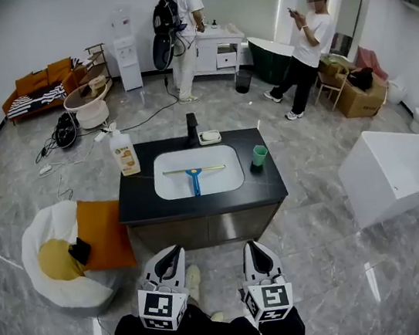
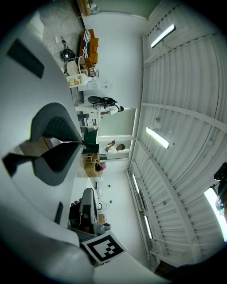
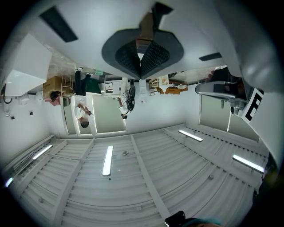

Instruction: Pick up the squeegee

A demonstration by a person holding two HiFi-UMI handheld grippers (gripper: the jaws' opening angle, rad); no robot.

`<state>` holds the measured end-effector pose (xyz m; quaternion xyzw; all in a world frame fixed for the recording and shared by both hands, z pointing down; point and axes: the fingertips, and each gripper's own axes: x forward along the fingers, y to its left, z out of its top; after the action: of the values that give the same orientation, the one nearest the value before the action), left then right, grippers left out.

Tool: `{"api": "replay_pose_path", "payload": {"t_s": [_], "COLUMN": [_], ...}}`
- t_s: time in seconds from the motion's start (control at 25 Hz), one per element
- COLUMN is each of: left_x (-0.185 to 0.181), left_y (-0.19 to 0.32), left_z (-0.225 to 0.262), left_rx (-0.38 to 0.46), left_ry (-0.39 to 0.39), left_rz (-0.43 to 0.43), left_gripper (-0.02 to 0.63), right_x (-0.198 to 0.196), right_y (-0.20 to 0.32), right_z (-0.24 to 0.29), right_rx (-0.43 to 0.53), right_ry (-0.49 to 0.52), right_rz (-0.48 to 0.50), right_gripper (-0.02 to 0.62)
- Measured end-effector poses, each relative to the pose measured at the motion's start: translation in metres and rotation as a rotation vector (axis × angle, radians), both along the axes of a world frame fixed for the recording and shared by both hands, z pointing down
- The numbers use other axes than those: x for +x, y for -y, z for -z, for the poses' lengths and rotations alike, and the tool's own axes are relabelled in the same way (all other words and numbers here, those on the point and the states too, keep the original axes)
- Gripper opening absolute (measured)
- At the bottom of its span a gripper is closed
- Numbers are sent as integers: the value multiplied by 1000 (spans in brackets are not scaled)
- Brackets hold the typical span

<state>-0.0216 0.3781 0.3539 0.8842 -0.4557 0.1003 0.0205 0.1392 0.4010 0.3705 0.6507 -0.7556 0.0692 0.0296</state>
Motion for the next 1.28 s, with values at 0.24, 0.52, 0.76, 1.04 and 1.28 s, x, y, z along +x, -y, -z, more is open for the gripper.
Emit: {"api": "replay_pose_path", "payload": {"t_s": [0.24,0.52,0.76,1.04,1.28], "left_x": [-1,5,7,4,-1], "left_y": [54,142,213,283,331], "left_z": [-6,-14,-17,-27,-35], "left_rx": [-17,-53,-74,-107,-128], "left_ry": [-8,-10,-6,-7,-11], "left_rz": [11,15,11,5,-5], "left_gripper": [27,27,26,27,26], "right_x": [2,6,4,4,-4], "right_y": [51,142,213,279,327], "right_z": [-3,-8,-10,-17,-23], "right_rx": [-10,-41,-68,-101,-125], "right_ry": [5,3,13,8,4], "right_rz": [-2,5,8,-5,-7], "right_gripper": [15,15,15,15,15]}}
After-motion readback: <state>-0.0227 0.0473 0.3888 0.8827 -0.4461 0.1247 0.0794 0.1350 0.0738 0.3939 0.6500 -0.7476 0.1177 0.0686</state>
